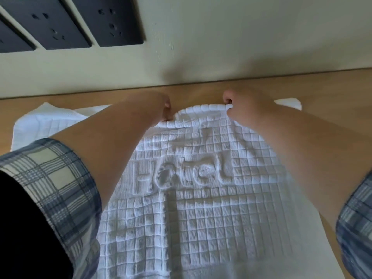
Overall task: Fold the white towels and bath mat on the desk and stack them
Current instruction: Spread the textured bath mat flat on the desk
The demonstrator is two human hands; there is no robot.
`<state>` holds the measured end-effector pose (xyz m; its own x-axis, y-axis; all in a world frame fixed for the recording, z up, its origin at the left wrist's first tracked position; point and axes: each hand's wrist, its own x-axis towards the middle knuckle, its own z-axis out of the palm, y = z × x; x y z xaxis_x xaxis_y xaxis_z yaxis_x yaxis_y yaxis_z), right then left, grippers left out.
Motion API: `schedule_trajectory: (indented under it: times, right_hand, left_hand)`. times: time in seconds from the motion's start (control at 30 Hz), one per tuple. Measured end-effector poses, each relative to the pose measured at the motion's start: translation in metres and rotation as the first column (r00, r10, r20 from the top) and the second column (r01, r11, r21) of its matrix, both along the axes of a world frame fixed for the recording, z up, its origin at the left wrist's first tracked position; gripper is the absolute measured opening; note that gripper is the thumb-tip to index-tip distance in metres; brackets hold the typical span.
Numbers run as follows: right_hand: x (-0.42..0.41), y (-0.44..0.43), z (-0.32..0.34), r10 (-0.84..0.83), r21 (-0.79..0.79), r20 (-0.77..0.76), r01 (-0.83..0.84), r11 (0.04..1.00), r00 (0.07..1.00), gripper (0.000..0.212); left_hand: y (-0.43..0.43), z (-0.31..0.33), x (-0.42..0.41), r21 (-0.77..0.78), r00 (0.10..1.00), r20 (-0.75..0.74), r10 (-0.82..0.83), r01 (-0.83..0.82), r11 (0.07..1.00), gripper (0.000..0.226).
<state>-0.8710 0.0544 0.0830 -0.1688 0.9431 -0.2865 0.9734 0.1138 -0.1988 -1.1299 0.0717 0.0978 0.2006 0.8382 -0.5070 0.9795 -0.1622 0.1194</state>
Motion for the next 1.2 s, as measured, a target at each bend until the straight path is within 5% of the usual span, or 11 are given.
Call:
schedule_trajectory:
  times: [0.13, 0.27, 0.33, 0.47, 0.6, 0.7, 0.8, 0.97, 1.07, 1.2]
  right_hand:
    - [-0.004, -0.031, -0.007, 0.009, -0.022, -0.132, -0.012, 1.0, 0.991, 0.016]
    - [-0.003, -0.045, -0.01, -0.244, -0.163, -0.342, 0.198, 0.966, 0.908, 0.03]
    - [0.0, -0.045, -0.009, -0.28, -0.131, -0.326, 0.25, 0.959, 0.903, 0.016]
    - [0.01, -0.041, -0.003, -0.238, -0.172, -0.052, 0.226, 0.959, 0.97, 0.078]
    - [0.014, -0.061, -0.002, -0.171, -0.108, -0.04, 0.166, 0.98, 0.984, 0.1]
    - [0.016, -0.084, -0.012, -0.08, 0.013, 0.036, 0.08, 0.997, 0.996, 0.07]
    - [0.021, -0.087, -0.015, -0.062, 0.126, -0.039, 0.066, 0.99, 0.997, 0.027]
    - [0.023, -0.087, -0.009, -0.129, 0.136, -0.115, 0.144, 0.98, 0.985, 0.024]
    - [0.026, -0.086, -0.008, -0.18, -0.015, -0.057, 0.18, 0.984, 0.982, 0.056]
    - [0.032, -0.088, -0.009, -0.29, -0.003, -0.209, 0.296, 0.955, 0.934, 0.025]
  left_hand:
    - [-0.013, -0.01, -0.008, 0.034, 0.995, 0.071, -0.072, 0.07, 0.997, 0.041]
    - [-0.026, -0.013, -0.012, 0.088, 0.988, 0.083, -0.132, 0.125, 0.988, 0.042]
    - [-0.032, -0.013, -0.011, 0.123, 0.983, 0.059, -0.176, 0.168, 0.978, 0.031]
    - [-0.045, -0.014, -0.012, 0.203, 0.991, 0.073, -0.116, 0.099, 0.974, 0.021]
    - [-0.058, -0.013, -0.018, 0.181, 0.983, 0.173, -0.057, 0.025, 0.983, 0.018]
    - [-0.061, -0.009, -0.021, 0.139, 0.947, 0.319, 0.035, -0.083, 0.987, 0.026]
    - [-0.061, -0.009, -0.023, 0.266, 0.938, 0.346, 0.008, -0.107, 0.958, 0.024]
    - [-0.063, -0.01, -0.02, 0.376, 0.897, 0.438, 0.055, -0.238, 0.895, 0.021]
    - [-0.062, -0.011, -0.016, 0.431, 0.895, 0.441, 0.068, -0.278, 0.858, 0.027]
    - [-0.062, -0.007, -0.012, 0.442, 0.855, 0.506, 0.113, -0.37, 0.817, 0.022]
